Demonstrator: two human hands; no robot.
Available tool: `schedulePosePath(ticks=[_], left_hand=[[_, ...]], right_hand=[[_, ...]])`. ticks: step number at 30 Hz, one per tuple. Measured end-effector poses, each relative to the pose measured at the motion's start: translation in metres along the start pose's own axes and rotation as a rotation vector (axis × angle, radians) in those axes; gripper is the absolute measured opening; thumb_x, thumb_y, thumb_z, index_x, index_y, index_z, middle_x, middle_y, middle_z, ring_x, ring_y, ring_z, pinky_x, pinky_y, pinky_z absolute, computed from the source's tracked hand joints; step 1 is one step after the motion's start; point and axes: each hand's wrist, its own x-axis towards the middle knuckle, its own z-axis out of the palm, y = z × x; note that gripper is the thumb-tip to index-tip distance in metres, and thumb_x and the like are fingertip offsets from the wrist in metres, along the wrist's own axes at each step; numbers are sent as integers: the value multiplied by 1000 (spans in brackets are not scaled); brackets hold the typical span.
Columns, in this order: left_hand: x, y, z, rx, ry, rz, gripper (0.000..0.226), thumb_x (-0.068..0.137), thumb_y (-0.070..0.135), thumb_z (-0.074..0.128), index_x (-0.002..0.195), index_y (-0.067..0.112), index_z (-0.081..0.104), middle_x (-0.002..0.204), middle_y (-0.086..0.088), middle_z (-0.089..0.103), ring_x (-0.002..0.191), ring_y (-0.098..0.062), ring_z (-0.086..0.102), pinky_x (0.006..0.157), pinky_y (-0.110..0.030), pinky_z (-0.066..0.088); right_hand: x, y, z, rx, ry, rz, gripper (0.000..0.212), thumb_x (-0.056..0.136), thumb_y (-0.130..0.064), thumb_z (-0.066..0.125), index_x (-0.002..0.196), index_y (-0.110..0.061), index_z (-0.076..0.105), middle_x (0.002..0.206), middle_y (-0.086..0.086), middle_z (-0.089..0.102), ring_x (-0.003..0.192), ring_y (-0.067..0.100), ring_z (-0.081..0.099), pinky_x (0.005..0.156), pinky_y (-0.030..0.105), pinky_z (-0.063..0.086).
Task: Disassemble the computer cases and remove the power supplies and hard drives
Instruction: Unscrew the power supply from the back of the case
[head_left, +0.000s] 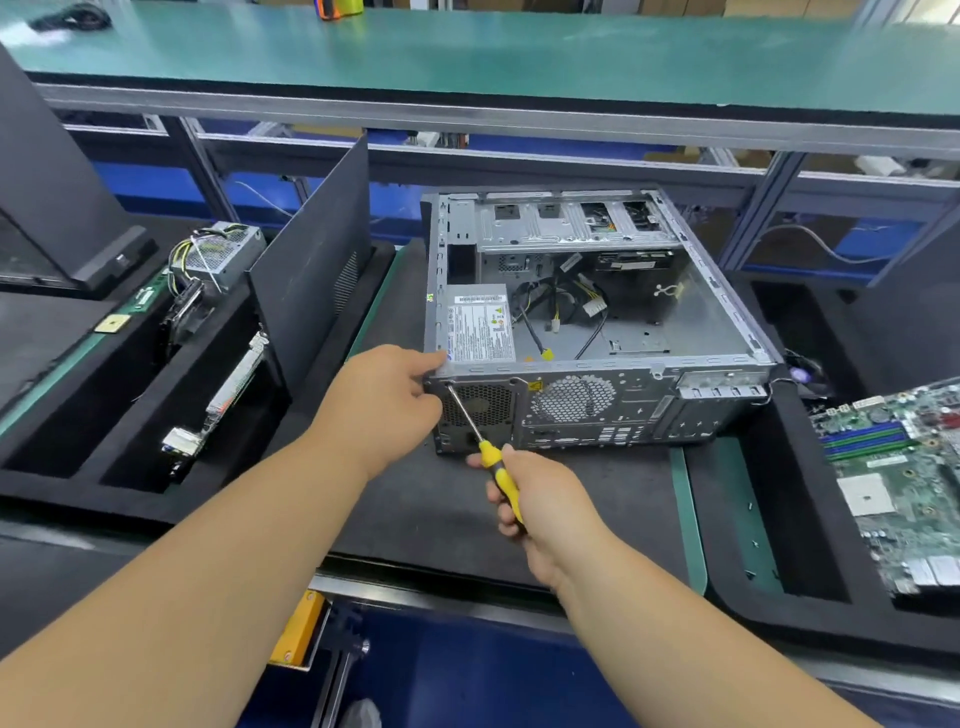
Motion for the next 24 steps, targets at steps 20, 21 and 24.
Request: schedulePosePath(ticks=[20, 21, 24], left_hand=[[13, 5, 16, 89, -210, 604, 41, 94, 23, 60, 134, 21, 59, 142, 3, 50, 135, -17, 41, 112, -32, 32], [13, 1, 18, 79, -253, 621, 45, 94, 21, 60, 139, 22, 55, 146, 5, 48, 138, -16, 37, 115, -29, 29], [12, -7, 24, -6, -253, 648, 50, 92, 13, 63, 140, 19, 54, 149, 3, 44, 141, -15, 34, 117, -23, 21]], right_hand=[[-49, 38, -24, -47, 378, -304, 23, 89, -27, 71, 76, -11, 61, 64, -1, 61, 46, 8, 48, 42, 20, 37], [-51, 37, -20, -61, 404, -291, 23, 91, -29, 69, 78, -10, 64, 67, -1, 65, 46, 8, 49, 43, 20, 37], [-57, 28, -10, -90, 445, -169, 31, 101, -32, 54, 82, -11, 68, 65, -1, 65, 43, 9, 46, 43, 21, 34]])
